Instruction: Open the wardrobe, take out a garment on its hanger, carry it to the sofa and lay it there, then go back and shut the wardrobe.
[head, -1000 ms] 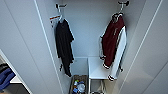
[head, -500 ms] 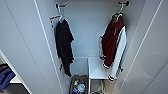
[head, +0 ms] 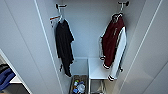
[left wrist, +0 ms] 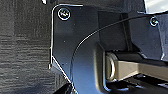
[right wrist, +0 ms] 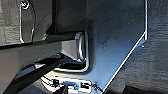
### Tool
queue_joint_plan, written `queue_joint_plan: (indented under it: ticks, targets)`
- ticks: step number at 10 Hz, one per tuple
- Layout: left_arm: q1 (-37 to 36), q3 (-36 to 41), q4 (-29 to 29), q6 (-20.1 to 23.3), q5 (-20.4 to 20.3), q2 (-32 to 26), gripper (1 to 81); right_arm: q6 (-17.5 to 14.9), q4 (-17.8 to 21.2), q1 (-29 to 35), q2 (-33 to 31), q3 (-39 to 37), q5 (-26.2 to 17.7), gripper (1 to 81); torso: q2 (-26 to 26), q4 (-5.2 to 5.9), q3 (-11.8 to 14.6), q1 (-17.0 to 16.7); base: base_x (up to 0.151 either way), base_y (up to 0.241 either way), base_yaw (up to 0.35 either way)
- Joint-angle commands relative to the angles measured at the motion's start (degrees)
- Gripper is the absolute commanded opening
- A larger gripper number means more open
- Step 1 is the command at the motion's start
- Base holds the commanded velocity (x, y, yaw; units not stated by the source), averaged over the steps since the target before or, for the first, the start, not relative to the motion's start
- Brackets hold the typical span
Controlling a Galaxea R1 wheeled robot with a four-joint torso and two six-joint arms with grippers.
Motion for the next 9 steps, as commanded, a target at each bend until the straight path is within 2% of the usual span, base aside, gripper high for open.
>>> queue_joint_plan:
  ticks: [1, 2, 3, 5, 6, 7, 9]
  targets:
    - [-1.8, 0.1, 0.8, 0.3, 3.3, -0.3, 81.1, -0.2, 1.6, 1.4, 1.0, -0.5, -3.3, 81.1, 0.0, 0.00, 5.6, 0.0, 0.000, 0.000, 0.000]
    - [-1.7, 0.0, 0.9, 0.3, 3.3, -0.3, 81.1, -0.1, 1.6, 1.4, 0.9, -0.8, -3.3, 81.1, 0.0, 0.00, 1.0, 0.0, 0.000, 0.000, 0.000]
    - [-1.8, 0.0, 1.6, 0.3, 3.3, -0.2, 81.1, -0.2, 1.6, 1.4, 1.0, -0.7, -3.2, 81.1, 0.0, 0.00, 2.7, 0.0, 0.000, 0.000, 0.000]
    - [-1.4, 0.9, 2.1, 0.4, 2.5, -1.0, 81.1, -0.5, 1.8, -0.1, 0.4, -0.4, 2.1, 81.1, -0.1, 0.00, 4.0, -0.1, 0.000, 0.000, 0.000]
    - [-0.1, 3.3, 2.8, 0.3, -1.2, -2.6, 81.1, -0.6, 1.8, -0.8, -0.4, 0.8, 4.2, 81.1, -0.1, 0.00, 4.1, -0.1, 0.000, 0.000, 0.000]
    - [0.7, 6.2, 3.0, 0.3, -3.8, -4.4, 81.1, -0.5, 1.8, -0.9, -1.7, 2.9, 4.3, 81.1, -0.1, 0.00, 4.1, -0.1, 0.000, 0.000, 0.000]
    - [1.1, 9.3, 3.0, 0.3, -4.0, -6.6, 81.1, -0.5, 2.0, -1.2, -6.5, 11.0, 4.9, 81.1, -0.1, 0.00, 4.1, -0.1, 0.000, 0.000, 0.000]
